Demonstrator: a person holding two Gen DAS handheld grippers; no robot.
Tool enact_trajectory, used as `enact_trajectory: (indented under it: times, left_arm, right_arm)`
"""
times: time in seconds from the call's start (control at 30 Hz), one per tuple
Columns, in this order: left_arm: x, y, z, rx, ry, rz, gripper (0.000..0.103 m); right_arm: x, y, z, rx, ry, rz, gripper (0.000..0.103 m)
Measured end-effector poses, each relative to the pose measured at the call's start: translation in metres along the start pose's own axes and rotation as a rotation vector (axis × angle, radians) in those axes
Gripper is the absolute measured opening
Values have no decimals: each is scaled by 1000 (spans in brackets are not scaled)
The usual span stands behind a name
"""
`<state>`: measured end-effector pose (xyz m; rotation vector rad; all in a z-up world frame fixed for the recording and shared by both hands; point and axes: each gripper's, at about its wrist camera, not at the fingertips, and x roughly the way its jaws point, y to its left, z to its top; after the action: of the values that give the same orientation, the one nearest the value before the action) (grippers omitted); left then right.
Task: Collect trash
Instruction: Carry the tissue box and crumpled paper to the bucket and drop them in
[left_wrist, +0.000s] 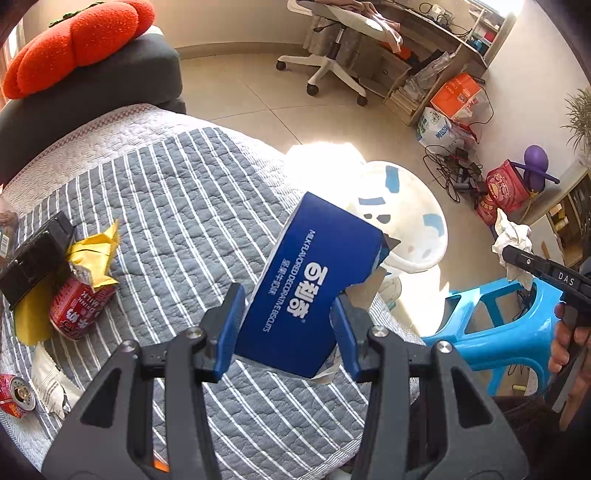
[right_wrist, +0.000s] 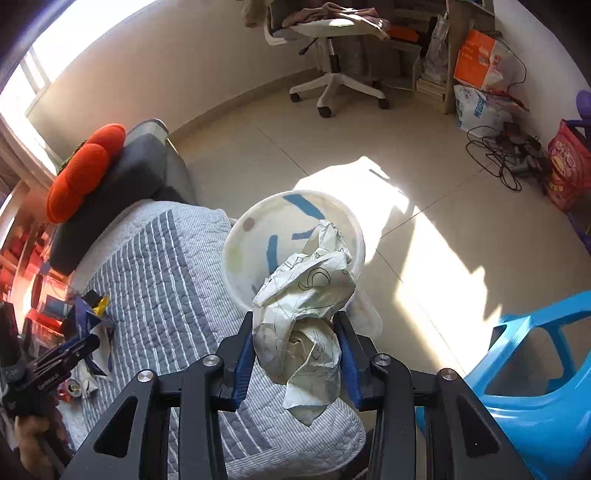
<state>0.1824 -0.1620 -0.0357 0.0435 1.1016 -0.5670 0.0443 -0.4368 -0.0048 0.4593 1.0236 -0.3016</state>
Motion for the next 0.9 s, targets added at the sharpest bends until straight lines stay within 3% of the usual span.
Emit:
enact_trajectory:
  times: [0.27, 0.53, 0.57, 0.67, 0.73, 0.83, 0.9]
  left_arm:
    - [52, -85, 38, 124, 12, -62, 49]
    - [83, -112, 60, 119, 1, -90, 49]
    - [83, -112, 61, 115, -6, -90, 51]
    - [79, -107, 60, 91, -20, -80, 81]
    - [73, -101, 57, 81, -32, -79, 84]
    - [66, -90, 52, 82, -18, -25, 101]
    - [56, -79, 44, 92, -36, 6, 102]
  right_arm:
    - [-3, -55, -2, 58, 9, -51, 41]
    - [-5, -67, -2, 68, 13, -43, 42]
    - [-6, -66, -2, 67, 10, -42, 42]
    - [-6, -64, 0, 65, 3, -41, 42]
    - [-5, -63, 0, 66, 2, -41, 42]
    - [-3, -60, 1, 67, 1, -43, 42]
    - [-2, -57, 1, 66, 2, -49, 43]
